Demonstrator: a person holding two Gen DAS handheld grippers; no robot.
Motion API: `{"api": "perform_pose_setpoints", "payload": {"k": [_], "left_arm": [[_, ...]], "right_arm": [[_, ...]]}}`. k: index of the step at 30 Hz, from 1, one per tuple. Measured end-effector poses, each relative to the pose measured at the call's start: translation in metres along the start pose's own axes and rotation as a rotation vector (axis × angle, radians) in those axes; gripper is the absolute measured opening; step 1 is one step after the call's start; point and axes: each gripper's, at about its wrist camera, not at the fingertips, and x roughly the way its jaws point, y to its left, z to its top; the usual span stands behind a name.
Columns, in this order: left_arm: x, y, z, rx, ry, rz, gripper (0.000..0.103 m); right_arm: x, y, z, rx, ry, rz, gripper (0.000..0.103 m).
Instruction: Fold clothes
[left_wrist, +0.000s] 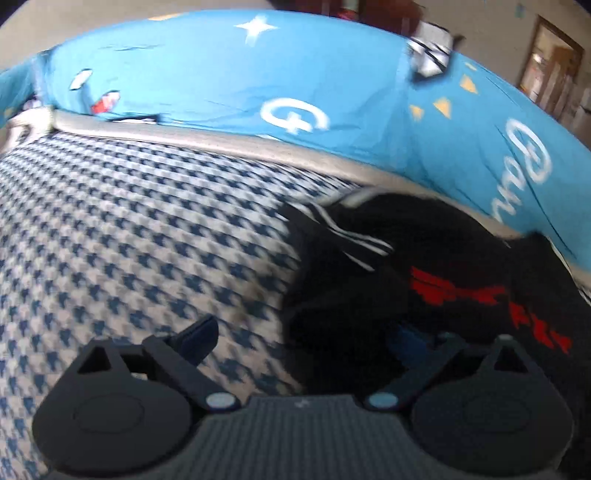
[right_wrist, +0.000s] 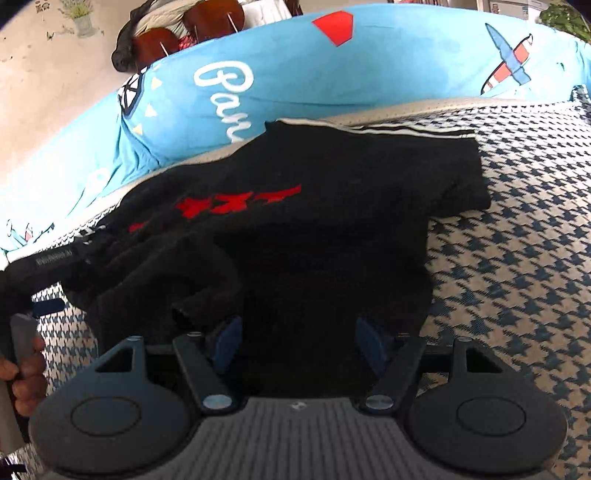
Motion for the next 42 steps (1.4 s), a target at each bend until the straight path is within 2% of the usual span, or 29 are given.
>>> {"api": "perform_pose_setpoints", "payload": {"k": [5,7,9,11,18,25,31,35,39,42], "left_arm": [[0.0,0.031,0.01,-0.08,-0.047,0.243,0.095],[0.002,0.045,0.012,-0.11,-0.048,0.319,0.095],[0.003,0.06,0.014,-0.149,-0.041,0.371,0.095],[0.001,0.073,0.017,-0.191,-0.042,0.383,0.095],[-0.012,0.063,0.019,-0.2,-0.035,0.231,0.101],[-0.019,0.017,0.008,-0.079,-0.014,0.07,0.102],[-0.025,-0.018,-0.01,0.045,0.0,-0.002,0.103],[-0.038,-0.03,-0.021,0.106,-0.014,-0.049,0.103],[-0.052,-0.025,-0.032,0.104,-0.009,-0.098,0.103],[-0.059,-0.016,-0.044,0.073,0.019,-0.116,0.103]], "right_arm": [[0.005,0.002,-0.002,-0.003,0.021,-0.001,0.07],[0.006,0.003,-0.003,-0.008,0.025,-0.002,0.071],[0.007,0.003,-0.003,-0.012,0.028,-0.004,0.072],[0.007,0.005,-0.004,-0.02,0.029,-0.007,0.074],[0.011,0.01,-0.005,-0.049,0.031,-0.016,0.078],[0.013,0.012,-0.008,-0.061,0.016,-0.013,0.085],[0.012,0.007,-0.007,-0.019,0.013,0.015,0.093],[0.006,-0.002,-0.004,0.002,0.017,0.063,0.098],[-0.018,-0.016,0.003,0.005,-0.048,0.09,0.098],[-0.038,-0.013,0.0,-0.058,-0.111,0.101,0.097]]}}
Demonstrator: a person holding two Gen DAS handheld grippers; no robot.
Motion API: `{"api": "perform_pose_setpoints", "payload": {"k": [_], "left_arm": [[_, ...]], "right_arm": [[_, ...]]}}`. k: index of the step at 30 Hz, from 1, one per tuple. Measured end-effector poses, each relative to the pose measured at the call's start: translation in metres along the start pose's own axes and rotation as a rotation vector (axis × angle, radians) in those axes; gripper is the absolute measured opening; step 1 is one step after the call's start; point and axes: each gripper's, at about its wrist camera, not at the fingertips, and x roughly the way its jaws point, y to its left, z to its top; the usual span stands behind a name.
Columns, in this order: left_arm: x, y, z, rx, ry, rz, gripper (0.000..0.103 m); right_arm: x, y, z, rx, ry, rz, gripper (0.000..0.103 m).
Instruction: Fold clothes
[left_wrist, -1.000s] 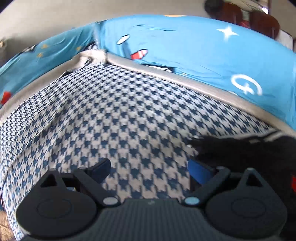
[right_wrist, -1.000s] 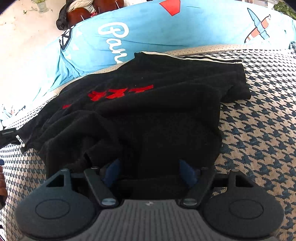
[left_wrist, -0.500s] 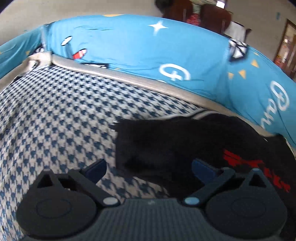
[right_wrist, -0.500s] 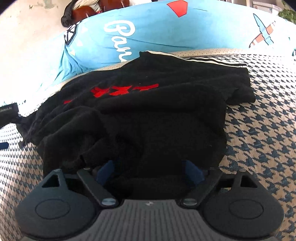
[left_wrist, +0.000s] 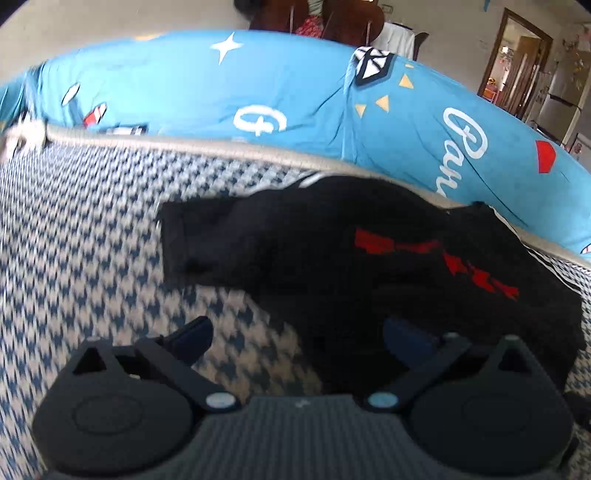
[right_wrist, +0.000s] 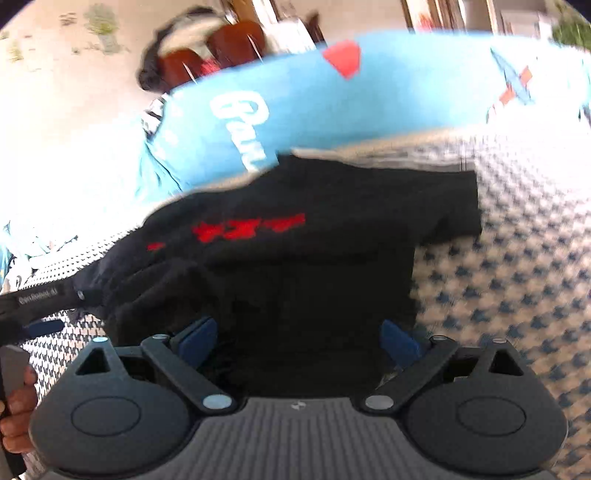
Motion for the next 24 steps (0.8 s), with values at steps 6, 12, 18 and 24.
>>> {"api": "perform_pose_setpoints", "payload": {"k": [6,12,18,24], "left_arm": [[-0.011,0.014,-0.022,-0.044,0.019,0.032,0.103],[-0.019,0.028,-0.032,-0.099,0.033,0.024,0.103],[-0.018,0.031,-0.032,-0.107,0.029,0.029,0.103],[-0.019,0.03,-0.031,-0.106,0.023,0.019,0.103]], "right_arm": [[-0.03,0.027,-0.019,-0.129,-0.063,0.15,0.082],[-0.031,0.06,-0.033,-0.253,-0.083,0.207,0.066],[-0.015,0.07,-0.033,-0.242,-0.078,0.175,0.055],[-0.001,0.074,-0.036,-0.263,-0.058,0.158,0.027]]}}
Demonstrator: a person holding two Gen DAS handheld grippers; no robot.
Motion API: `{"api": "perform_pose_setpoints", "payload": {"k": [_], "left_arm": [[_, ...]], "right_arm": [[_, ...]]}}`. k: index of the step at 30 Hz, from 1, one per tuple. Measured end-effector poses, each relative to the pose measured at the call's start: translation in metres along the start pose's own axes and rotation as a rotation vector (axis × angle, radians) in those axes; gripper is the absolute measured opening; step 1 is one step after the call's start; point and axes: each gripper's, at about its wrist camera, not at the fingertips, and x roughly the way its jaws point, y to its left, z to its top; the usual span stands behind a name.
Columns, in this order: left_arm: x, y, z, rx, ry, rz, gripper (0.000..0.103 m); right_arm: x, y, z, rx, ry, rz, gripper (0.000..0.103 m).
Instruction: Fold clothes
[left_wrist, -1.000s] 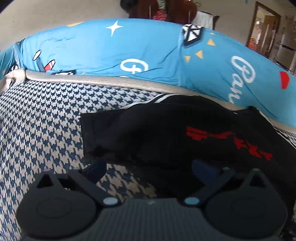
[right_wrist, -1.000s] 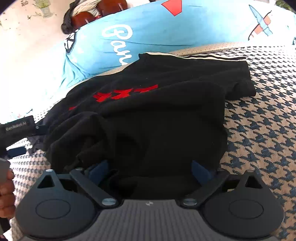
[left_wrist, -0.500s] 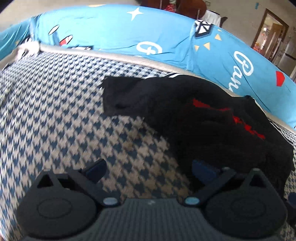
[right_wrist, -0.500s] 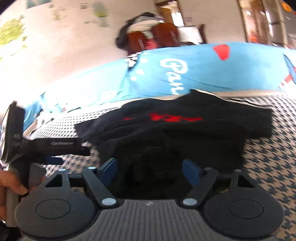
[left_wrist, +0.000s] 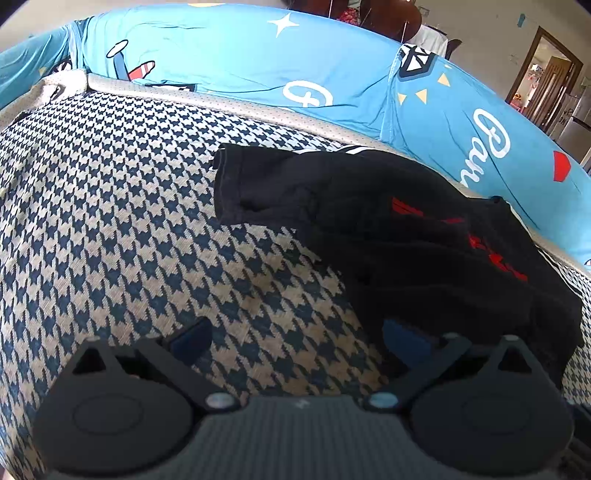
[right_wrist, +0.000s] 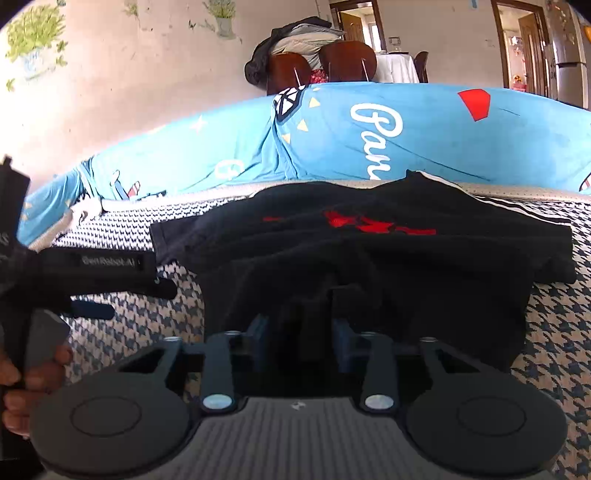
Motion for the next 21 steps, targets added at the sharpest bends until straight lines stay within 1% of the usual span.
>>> {"api": "perform_pose_setpoints", "payload": {"k": [1,2,4,6,10,13,16,21], "left_arm": [[0.0,0.0,0.0,0.001,-0.002,0.001,0.103],[-0.001,0.001,0.001,0.0,-0.004,0.004,0.103],[-0.003,0.003,0.002,-0.005,-0.011,0.015,0.103],[-0.007,0.007,0.004,-0.01,-0.025,0.027,0.103],[-0.02,0.02,0.01,-0.024,-0.079,0.06,0.103],[-0.03,0.035,0.015,-0.051,-0.114,0.075,0.103],[-0.041,0.052,0.018,-0.081,-0.14,0.081,0.103],[-0.062,0.086,0.021,-0.146,-0.184,0.095,0.103]], "right_arm": [[0.002,0.001,-0.001,-0.004,0.002,-0.001,0.017],[0.003,0.001,-0.001,-0.002,0.002,0.0,0.013],[0.003,0.001,-0.002,0.002,0.0,0.005,0.012],[-0.002,0.003,-0.002,0.008,-0.011,0.031,0.01],[-0.022,0.014,-0.005,0.027,-0.039,0.112,0.009],[-0.037,0.035,-0.011,0.018,-0.057,0.173,0.009],[-0.051,0.064,-0.014,-0.024,-0.07,0.243,0.009],[-0.059,0.107,-0.018,-0.082,-0.049,0.331,0.009]]}}
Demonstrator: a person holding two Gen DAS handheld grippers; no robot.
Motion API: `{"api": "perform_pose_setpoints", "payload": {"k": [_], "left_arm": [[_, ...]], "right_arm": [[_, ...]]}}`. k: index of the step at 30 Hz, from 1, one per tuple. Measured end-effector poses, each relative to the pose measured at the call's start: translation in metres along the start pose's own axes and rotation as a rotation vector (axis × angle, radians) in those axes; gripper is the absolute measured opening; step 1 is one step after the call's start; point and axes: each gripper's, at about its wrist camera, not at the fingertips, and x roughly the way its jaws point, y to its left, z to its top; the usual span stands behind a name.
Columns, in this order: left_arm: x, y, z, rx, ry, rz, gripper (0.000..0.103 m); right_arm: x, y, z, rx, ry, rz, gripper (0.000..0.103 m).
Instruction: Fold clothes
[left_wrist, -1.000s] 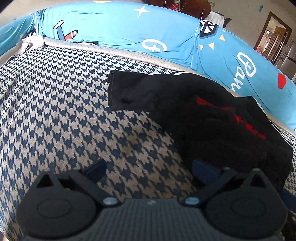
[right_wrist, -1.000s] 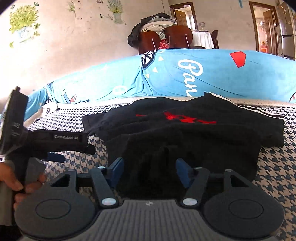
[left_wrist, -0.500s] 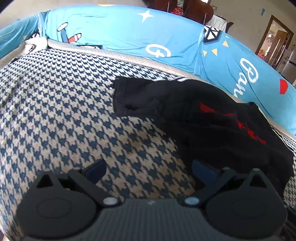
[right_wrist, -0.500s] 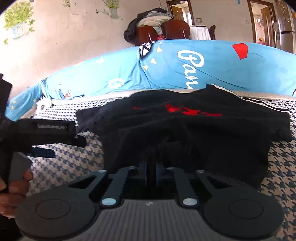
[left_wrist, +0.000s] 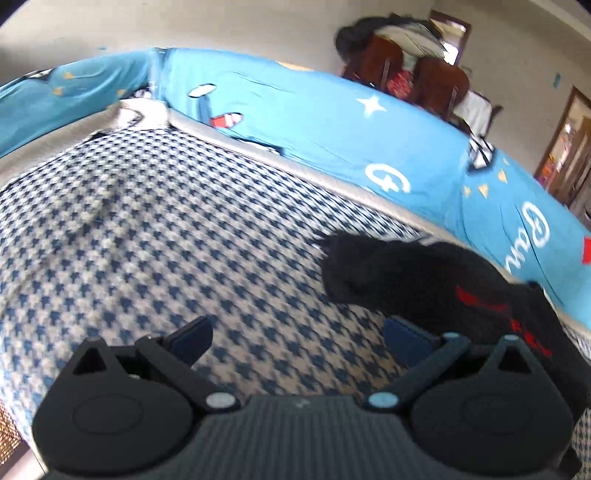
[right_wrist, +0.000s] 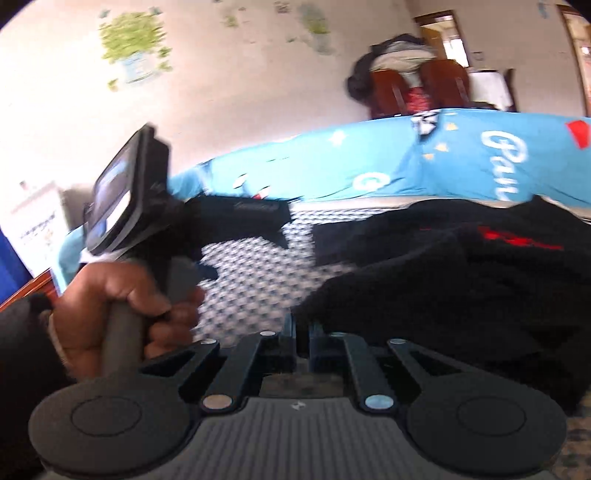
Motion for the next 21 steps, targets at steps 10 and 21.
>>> {"api": "perform_pose_setpoints", "payload": {"k": [10,21], "left_arm": [[-0.026,0.038,0.006,-0.027,-0.07,0.05,0.103],[-0.035,0.012,-0.02,0.101,-0.053,-0.03,0.103]], "right_arm": [[0.035,0.057,-0.011,-0.121,0.089,0.123,0.012],[0.0,0.036,-0.026,-0.077,0.112,0.041,0.017]]}}
